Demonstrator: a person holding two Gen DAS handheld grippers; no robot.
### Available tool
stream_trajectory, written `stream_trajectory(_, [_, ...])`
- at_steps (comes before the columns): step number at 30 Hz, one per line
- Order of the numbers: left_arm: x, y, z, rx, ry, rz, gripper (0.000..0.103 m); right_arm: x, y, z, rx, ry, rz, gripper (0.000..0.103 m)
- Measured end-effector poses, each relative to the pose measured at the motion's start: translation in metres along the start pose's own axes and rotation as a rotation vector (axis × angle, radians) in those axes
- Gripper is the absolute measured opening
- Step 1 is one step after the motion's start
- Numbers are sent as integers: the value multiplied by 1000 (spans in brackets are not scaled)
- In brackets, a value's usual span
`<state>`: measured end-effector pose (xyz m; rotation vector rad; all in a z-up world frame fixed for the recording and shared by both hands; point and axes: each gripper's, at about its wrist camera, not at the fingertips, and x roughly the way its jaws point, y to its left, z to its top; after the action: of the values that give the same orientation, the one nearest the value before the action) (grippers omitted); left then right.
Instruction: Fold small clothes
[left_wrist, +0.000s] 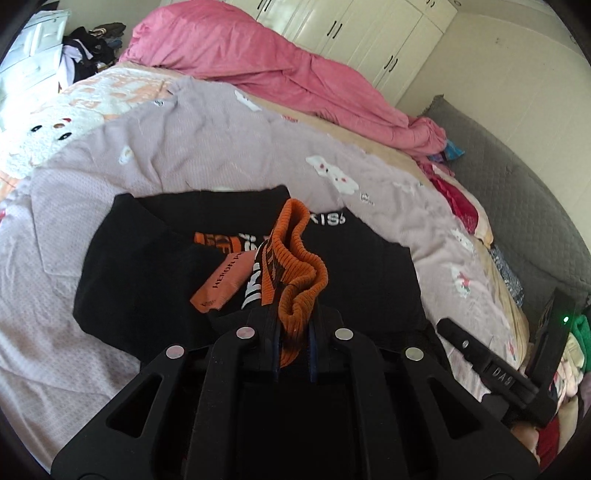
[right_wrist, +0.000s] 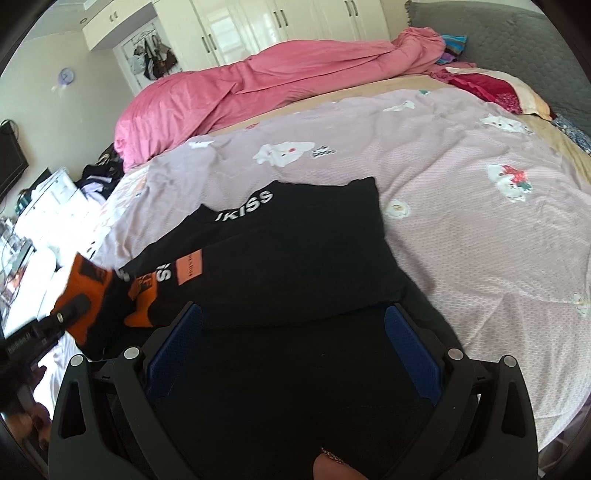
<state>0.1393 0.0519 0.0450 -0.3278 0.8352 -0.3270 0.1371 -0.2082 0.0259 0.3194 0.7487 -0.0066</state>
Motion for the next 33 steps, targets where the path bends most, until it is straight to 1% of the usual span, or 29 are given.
stream_trajectory(5, [8, -6, -9, 21, 36, -13, 9, -2, -6, 3, 23, -8, -7, 99])
stream_trajectory(6, [10, -7, -10, 27, 46, -18, 11, -2, -6, 3, 23, -9, -8, 99])
stream_trajectory(7, [11, -8, -11, 32, 55, -21, 16, -2, -6, 4, 21, -11, -7, 99])
stream_trajectory(8, [13, -11, -13, 43, 68, -30, 18, -2, -5, 4, 19, -11, -7, 99])
stream_trajectory(9, [13, -11, -14, 51, 76, -32, 23, -2, -5, 4, 17, -11, -7, 99])
stream_trajectory(12, [13, -13, -17, 65, 89, -37, 34, -1, 0, 4, 13, -8, -1, 99])
stream_trajectory(15, [6, -7, -18, 56, 78, -34, 39, 4, 6, 2, 11, 9, 19, 99])
stream_trajectory(17, [2, 0, -16, 56, 65, -5, 42, 9, 14, -1, -4, 29, 34, 99])
stream_trajectory(19, [-2, 7, -15, 49, 53, 25, 49, 13, 22, -5, -22, 47, 52, 99])
stream_trajectory(20, [-6, 14, -14, 43, 40, 53, 51, 16, 27, -8, -30, 55, 61, 99])
stream_trajectory(22, [-11, 22, -13, 38, 26, 93, 62, 22, 39, -13, -52, 80, 85, 99])
stream_trajectory(23, [-13, 27, -12, 38, 23, 124, 65, 25, 45, -16, -61, 94, 98, 99])
stream_trajectory(25, [-16, 32, -11, 46, 25, 165, 77, 32, 58, -21, -81, 123, 127, 99])
stream_trajectory(26, [-18, 36, -11, 48, 19, 187, 79, 36, 65, -25, -92, 140, 138, 99])
stream_trajectory(28, [-21, 42, -11, 34, 12, 204, 86, 43, 77, -31, -110, 163, 155, 99])
stream_trajectory(30, [-25, 51, -11, 14, 8, 205, 87, 51, 88, -38, -125, 187, 171, 99])
stream_trajectory(33, [-31, 62, -11, -6, 1, 217, 87, 58, 100, -45, -144, 200, 183, 98])
